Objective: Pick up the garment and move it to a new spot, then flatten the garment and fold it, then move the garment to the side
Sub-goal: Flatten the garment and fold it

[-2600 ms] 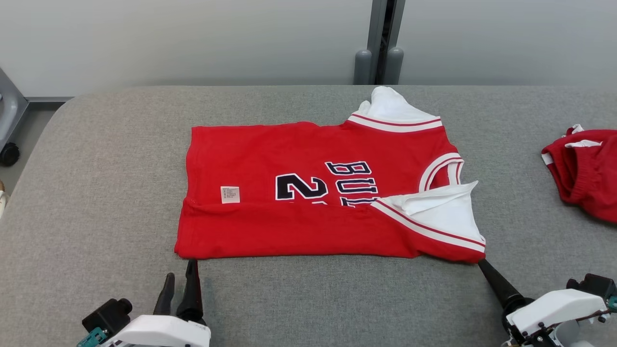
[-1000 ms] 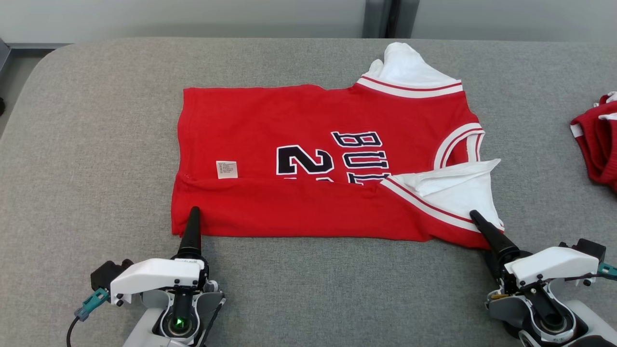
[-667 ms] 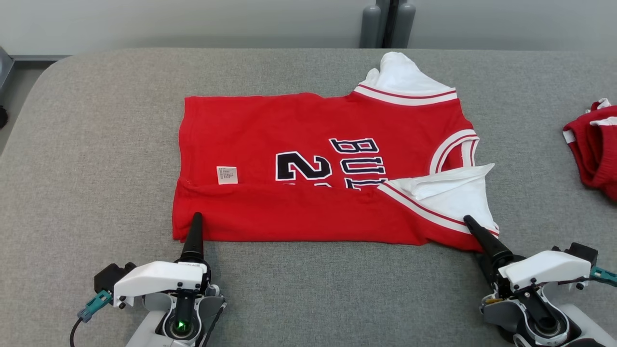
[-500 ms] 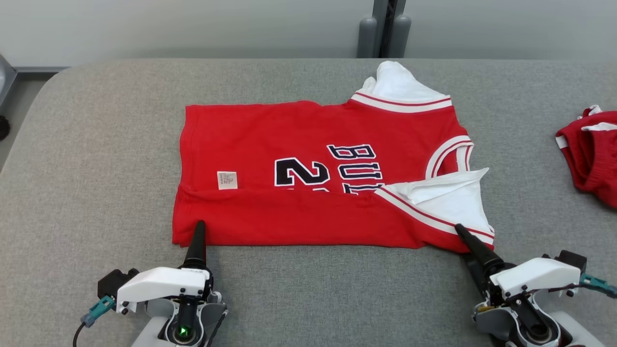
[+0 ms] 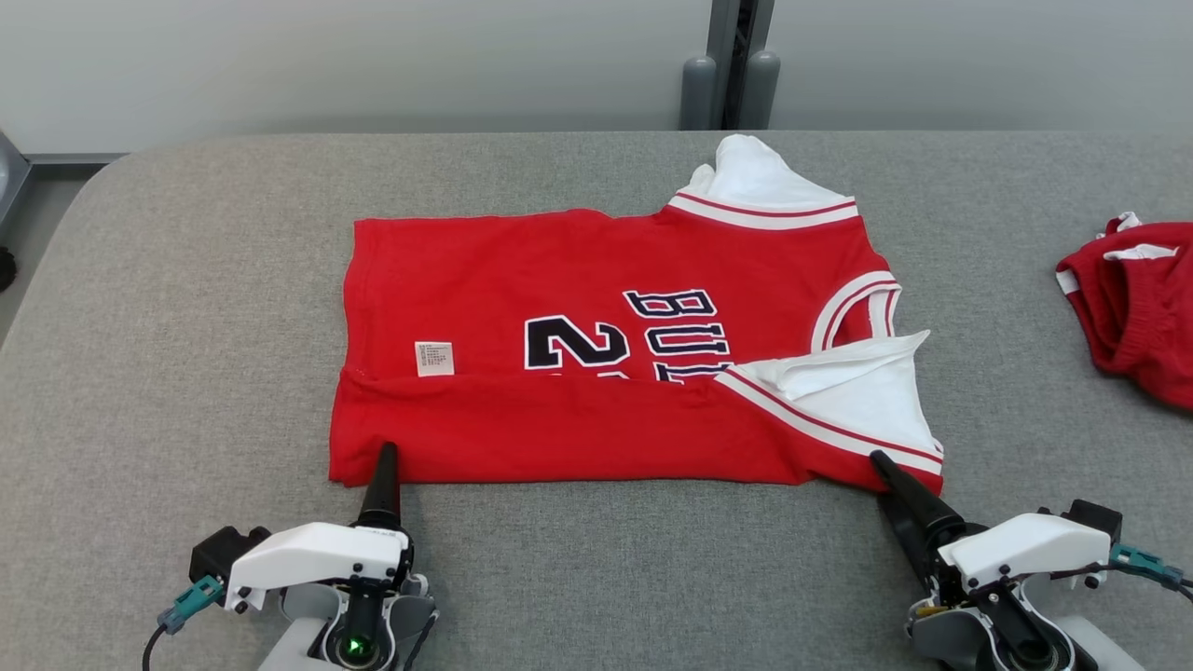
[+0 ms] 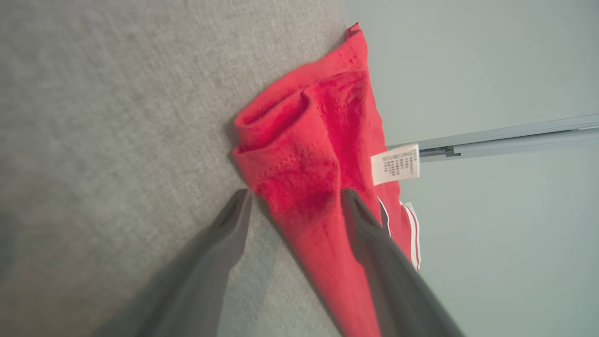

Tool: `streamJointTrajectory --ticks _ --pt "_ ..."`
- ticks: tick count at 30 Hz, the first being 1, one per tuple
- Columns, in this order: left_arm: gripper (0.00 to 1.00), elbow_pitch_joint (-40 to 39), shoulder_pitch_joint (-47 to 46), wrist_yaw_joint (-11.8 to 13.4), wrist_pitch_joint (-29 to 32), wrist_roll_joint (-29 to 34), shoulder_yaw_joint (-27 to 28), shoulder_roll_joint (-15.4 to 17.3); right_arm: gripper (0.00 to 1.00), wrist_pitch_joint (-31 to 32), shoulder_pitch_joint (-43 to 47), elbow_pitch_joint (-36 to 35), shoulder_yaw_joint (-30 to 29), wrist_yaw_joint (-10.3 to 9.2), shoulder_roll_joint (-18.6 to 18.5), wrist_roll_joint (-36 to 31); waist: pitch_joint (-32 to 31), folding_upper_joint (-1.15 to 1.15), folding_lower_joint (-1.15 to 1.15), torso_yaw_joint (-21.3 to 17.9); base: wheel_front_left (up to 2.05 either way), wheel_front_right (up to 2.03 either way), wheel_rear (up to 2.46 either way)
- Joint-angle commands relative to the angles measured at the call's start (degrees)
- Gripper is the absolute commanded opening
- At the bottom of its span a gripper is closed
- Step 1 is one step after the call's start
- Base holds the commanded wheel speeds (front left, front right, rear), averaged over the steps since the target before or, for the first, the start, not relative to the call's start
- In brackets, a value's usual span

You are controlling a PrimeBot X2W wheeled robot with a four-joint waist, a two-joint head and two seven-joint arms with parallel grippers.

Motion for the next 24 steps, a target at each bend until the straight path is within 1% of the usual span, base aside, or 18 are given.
streamJointTrajectory --ticks 1,12,19,20,21,22,24 --pt "1.0 3.38 2.61 1.19 0.14 -0.6 0.28 0.77 1.0 0.37 -0.05 0.29 -0.27 -0.02 -0.18 -0.41 0.59 0.0 0.0 -0.2 0.0 0.0 0.0" --pt "1.0 3.26 -2.26 0.29 -0.3 -0.7 0.94 0.43 1.0 0.62 -0.82 0.43 -1.64 -0.02 0.63 -1.45 2.18 0.0 0.0 -0.28 0.0 0.0 0.0" --pt "1.0 1.02 -4.01 0.03 -0.8 -0.01 1.41 0.4 1.0 0.39 -1.61 0.61 -2.95 -0.02 0.96 -2.38 3.1 0.0 0.0 0.02 0.0 0.0 0.0" --pt "0.93 0.65 -3.99 0.02 -0.86 0.08 1.53 0.4 1.0 0.34 -1.68 0.6 -3.11 -0.01 1.03 -2.53 3.25 0.0 0.0 0.03 0.0 0.0 0.0" --pt "0.56 0.3 -3.96 0.02 -0.91 0.2 1.66 0.4 1.0 0.32 -1.76 0.58 -3.25 -0.02 1.11 -2.59 3.39 0.0 0.0 0.03 0.0 0.0 0.0" --pt "0.39 0.01 -3.88 0.0 -0.9 0.29 1.79 0.39 1.0 0.3 -1.9 0.57 -3.36 -0.01 1.2 -2.77 3.53 0.0 0.0 0.03 0.0 0.0 0.0" --pt "0.0 -0.49 -3.6 0.0 -0.99 0.53 1.87 0.35 1.0 0.33 -2.2 0.63 -3.64 -0.01 1.41 -3.1 3.74 0.0 0.0 0.01 0.0 0.0 0.0"
